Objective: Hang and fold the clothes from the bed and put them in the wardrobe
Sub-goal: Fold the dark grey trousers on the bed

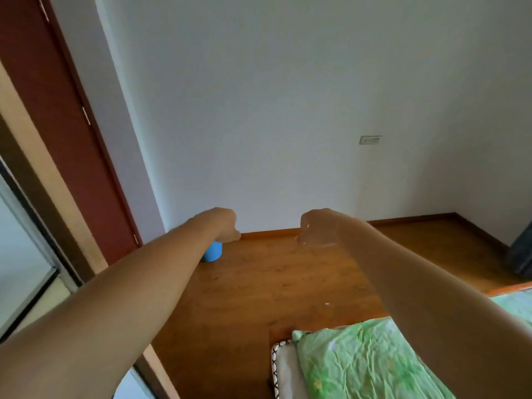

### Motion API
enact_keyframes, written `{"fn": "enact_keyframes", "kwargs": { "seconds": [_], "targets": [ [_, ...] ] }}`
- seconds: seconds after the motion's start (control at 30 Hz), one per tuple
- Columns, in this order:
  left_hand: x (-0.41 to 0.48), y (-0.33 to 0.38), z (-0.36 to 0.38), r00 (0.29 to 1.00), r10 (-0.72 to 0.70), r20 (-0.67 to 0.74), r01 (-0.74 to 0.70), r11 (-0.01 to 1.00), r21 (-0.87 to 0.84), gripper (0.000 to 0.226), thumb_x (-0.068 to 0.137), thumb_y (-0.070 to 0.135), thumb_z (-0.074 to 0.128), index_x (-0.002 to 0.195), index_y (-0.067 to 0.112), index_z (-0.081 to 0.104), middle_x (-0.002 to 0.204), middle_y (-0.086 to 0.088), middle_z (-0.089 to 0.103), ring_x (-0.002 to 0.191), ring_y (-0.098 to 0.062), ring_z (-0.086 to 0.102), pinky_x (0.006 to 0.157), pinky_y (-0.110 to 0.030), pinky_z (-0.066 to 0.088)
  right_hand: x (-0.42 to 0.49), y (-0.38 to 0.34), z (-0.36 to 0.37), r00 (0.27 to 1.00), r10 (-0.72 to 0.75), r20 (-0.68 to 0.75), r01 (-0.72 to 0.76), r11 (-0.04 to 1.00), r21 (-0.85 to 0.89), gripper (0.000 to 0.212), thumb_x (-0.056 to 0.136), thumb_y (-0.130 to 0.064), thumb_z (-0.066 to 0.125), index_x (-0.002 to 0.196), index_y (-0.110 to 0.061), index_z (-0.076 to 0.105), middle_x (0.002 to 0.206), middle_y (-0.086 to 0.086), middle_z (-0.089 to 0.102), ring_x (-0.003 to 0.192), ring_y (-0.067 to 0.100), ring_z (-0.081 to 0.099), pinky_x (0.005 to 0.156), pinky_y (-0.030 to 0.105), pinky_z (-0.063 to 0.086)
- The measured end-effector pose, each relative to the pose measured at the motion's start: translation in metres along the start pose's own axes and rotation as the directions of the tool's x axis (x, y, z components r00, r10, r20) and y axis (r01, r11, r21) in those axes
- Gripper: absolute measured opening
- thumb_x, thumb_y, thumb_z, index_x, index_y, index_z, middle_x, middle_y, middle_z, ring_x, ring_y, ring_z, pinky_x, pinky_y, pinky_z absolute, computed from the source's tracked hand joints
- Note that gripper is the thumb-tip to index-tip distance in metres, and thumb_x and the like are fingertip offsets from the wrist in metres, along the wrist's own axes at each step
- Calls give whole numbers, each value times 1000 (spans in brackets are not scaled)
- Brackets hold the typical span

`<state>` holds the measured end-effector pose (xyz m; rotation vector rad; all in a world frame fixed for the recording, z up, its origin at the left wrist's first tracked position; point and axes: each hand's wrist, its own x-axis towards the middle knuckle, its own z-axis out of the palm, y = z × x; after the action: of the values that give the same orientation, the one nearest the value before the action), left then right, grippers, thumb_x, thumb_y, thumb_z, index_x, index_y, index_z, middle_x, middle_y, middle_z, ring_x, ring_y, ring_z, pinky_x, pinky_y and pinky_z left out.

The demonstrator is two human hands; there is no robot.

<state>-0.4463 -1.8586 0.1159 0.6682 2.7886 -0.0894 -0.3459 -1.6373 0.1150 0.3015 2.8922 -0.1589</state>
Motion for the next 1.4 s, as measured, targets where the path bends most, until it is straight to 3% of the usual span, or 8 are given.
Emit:
{"fn": "enact_keyframes", "kwargs": {
  "seconds": [0.2, 0.3, 0.43, 0.57, 0.73, 0.9, 1.1, 1.4],
  "targets": [
    [121, 18, -20, 998, 61, 1, -61, 997, 41, 40, 97, 35, 52, 123, 5, 61, 103, -14, 64, 102, -29, 62, 90, -38, 49, 104, 50, -11, 998, 46, -32, -44, 998, 49, 42, 93, -45, 61, 124, -18, 62, 122, 1, 64, 109, 21, 59, 97, 39, 51],
    [188, 26, -31, 996, 83, -20, -82, 995, 48, 43, 97, 37, 52, 133, 14, 56, 128, -9, 59, 114, -27, 57, 95, -37, 49, 166, 78, -20, 996, 76, -48, -72, 995, 69, 44, 92, -48, 63, 126, -19, 61, 125, 0, 62, 111, 21, 58, 98, 39, 50],
    [264, 36, -51, 994, 105, -18, -104, 994, 36, 45, 96, 38, 53, 135, 18, 54, 125, -4, 63, 110, -23, 58, 84, -33, 47, 233, 112, -33, 990, 130, -58, -122, 986, 113, 46, 90, -50, 64, 126, -21, 60, 123, -1, 63, 102, 19, 55, 89, 35, 50],
    [332, 48, -71, 988, 152, -30, -151, 987, 49, 42, 95, 40, 53, 131, 19, 57, 127, -5, 61, 108, -23, 59, 89, -34, 49, 282, 144, -42, 980, 184, -71, -174, 976, 130, 45, 88, -48, 62, 126, -24, 58, 119, -3, 63, 96, 17, 56, 74, 32, 47],
    [417, 85, -88, 957, 289, -34, -287, 956, 66, 42, 94, 40, 53, 130, 19, 57, 127, -5, 61, 109, -24, 59, 91, -36, 50, 323, 192, -43, 951, 308, -19, -300, 938, 171, 51, 88, -48, 60, 131, -22, 57, 123, -1, 64, 106, 21, 60, 89, 38, 54],
    [513, 130, -93, 888, 460, -13, -458, 885, 79, 43, 93, 36, 53, 132, 18, 57, 128, -5, 61, 110, -24, 59, 92, -36, 51, 363, 233, -38, 876, 483, -9, -471, 858, 208, 65, 88, -50, 63, 145, -22, 49, 140, 2, 58, 125, 25, 56, 93, 37, 51],
    [633, 169, -95, 778, 625, 62, -628, 773, 87, 46, 91, 35, 55, 134, 19, 57, 132, -6, 61, 115, -25, 60, 95, -38, 51, 442, 259, -33, 779, 626, 36, -613, 748, 255, 58, 90, -49, 63, 141, -23, 53, 132, 1, 61, 118, 24, 59, 95, 41, 54],
    [735, 244, -118, 569, 814, 117, -820, 551, 155, 40, 94, 39, 54, 129, 21, 57, 122, -3, 64, 104, -19, 62, 86, -33, 53, 478, 308, -37, 626, 778, 57, -759, 590, 275, 49, 91, -49, 63, 132, -24, 58, 114, -4, 61, 95, 17, 58, 79, 30, 56]
  ]
}}
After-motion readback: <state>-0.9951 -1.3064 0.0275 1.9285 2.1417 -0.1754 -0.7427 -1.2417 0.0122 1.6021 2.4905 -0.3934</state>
